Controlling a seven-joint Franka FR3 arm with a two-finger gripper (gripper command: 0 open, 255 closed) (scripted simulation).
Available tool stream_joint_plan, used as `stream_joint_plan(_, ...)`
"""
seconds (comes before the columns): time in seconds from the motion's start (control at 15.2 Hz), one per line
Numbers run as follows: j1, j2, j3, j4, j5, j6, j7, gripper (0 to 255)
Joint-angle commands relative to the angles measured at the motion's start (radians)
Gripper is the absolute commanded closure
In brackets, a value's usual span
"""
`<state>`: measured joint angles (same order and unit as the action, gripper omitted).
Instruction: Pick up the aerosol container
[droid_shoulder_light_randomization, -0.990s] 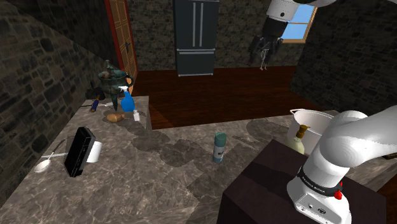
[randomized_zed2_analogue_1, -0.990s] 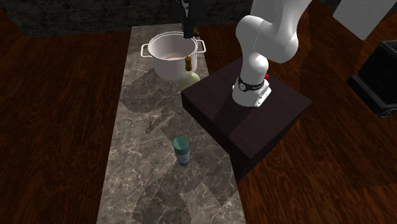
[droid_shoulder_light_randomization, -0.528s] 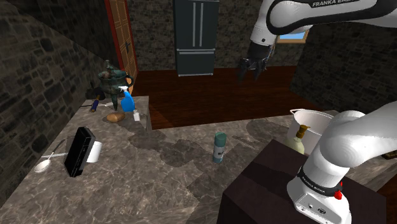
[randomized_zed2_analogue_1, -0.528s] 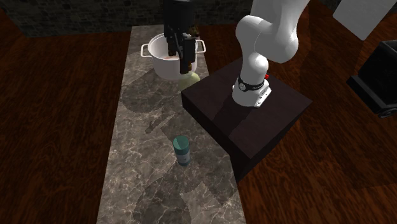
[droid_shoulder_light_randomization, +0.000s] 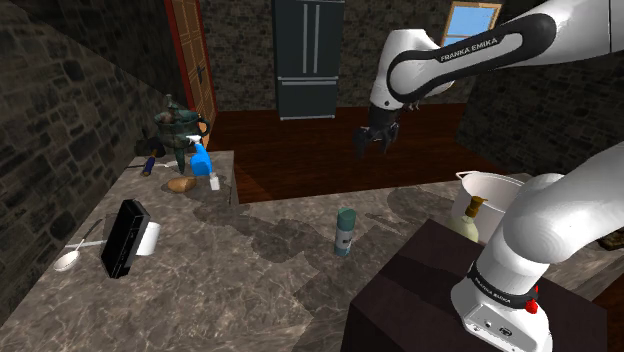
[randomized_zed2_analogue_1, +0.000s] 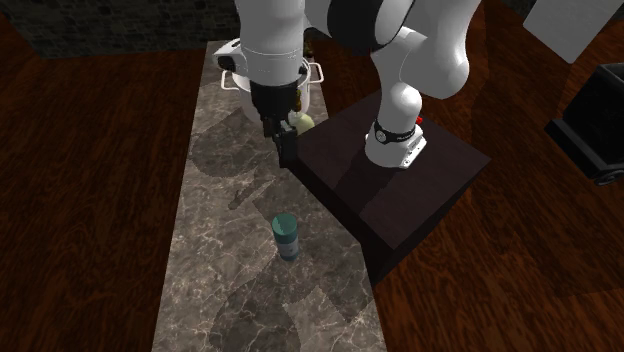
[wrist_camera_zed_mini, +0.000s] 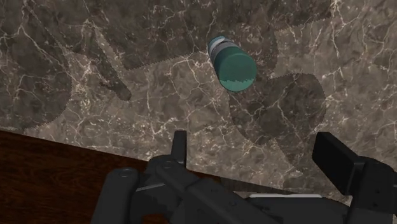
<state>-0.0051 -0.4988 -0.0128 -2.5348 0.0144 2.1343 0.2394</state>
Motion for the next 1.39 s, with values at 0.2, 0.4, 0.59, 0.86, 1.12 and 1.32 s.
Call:
stream_joint_plan(0.2,0.008,0.145,0.021,-0.043,0.004,0.158,0.031,0)
stream_joint_plan(0.4,0.011,0.249,0.032,-0.048,0.003,0.25,0.049,0)
stream_joint_plan(0.59,0.015,0.361,0.042,-0.043,-0.001,0.338,0.07,0)
stream_joint_plan(0.86,0.019,0.519,0.052,-0.017,-0.013,0.446,0.101,0)
stream_joint_plan(1.12,0.023,0.605,0.053,-0.004,-0.022,0.51,0.114,0)
stream_joint_plan(1.32,0.024,0.648,0.051,-0.004,-0.026,0.553,0.117,0)
